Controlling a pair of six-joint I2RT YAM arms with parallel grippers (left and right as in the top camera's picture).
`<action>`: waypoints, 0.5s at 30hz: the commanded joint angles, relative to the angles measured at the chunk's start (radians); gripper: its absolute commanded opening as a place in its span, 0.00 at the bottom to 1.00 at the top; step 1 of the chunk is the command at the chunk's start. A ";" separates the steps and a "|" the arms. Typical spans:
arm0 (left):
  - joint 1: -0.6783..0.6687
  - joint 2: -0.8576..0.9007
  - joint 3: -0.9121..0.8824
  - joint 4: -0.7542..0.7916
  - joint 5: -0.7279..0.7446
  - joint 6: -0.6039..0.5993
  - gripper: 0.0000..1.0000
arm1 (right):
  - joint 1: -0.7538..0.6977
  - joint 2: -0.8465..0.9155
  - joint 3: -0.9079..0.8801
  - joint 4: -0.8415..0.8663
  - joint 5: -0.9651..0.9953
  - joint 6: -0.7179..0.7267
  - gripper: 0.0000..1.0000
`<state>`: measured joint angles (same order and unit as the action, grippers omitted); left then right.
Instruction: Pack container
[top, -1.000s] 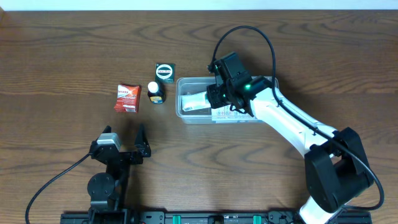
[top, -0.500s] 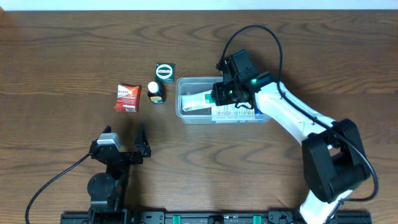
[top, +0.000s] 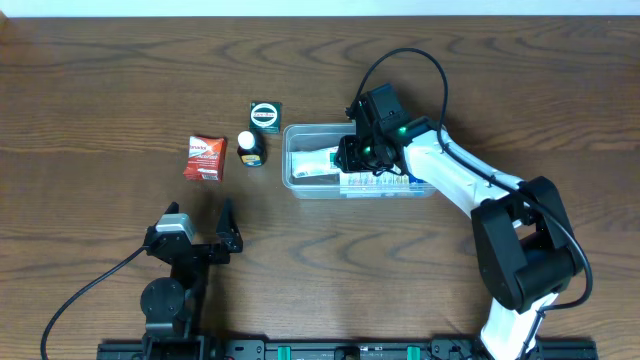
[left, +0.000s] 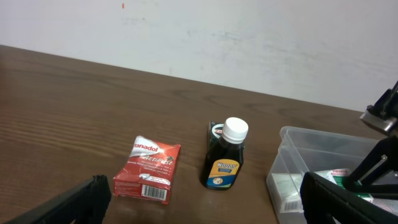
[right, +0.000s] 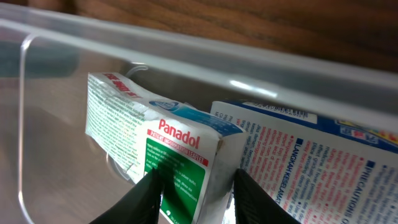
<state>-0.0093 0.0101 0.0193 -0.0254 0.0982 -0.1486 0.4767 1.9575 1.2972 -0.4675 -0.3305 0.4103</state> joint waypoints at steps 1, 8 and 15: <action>0.005 -0.006 -0.015 -0.036 0.018 0.017 0.98 | -0.002 0.043 0.015 -0.001 -0.021 0.050 0.37; 0.005 -0.006 -0.015 -0.036 0.018 0.017 0.98 | -0.003 0.047 0.015 0.003 -0.021 0.049 0.43; 0.005 -0.006 -0.015 -0.036 0.018 0.017 0.98 | -0.003 0.047 0.015 0.004 -0.018 0.050 0.34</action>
<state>-0.0093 0.0101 0.0193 -0.0254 0.0982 -0.1486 0.4751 1.9785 1.3064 -0.4599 -0.3580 0.4526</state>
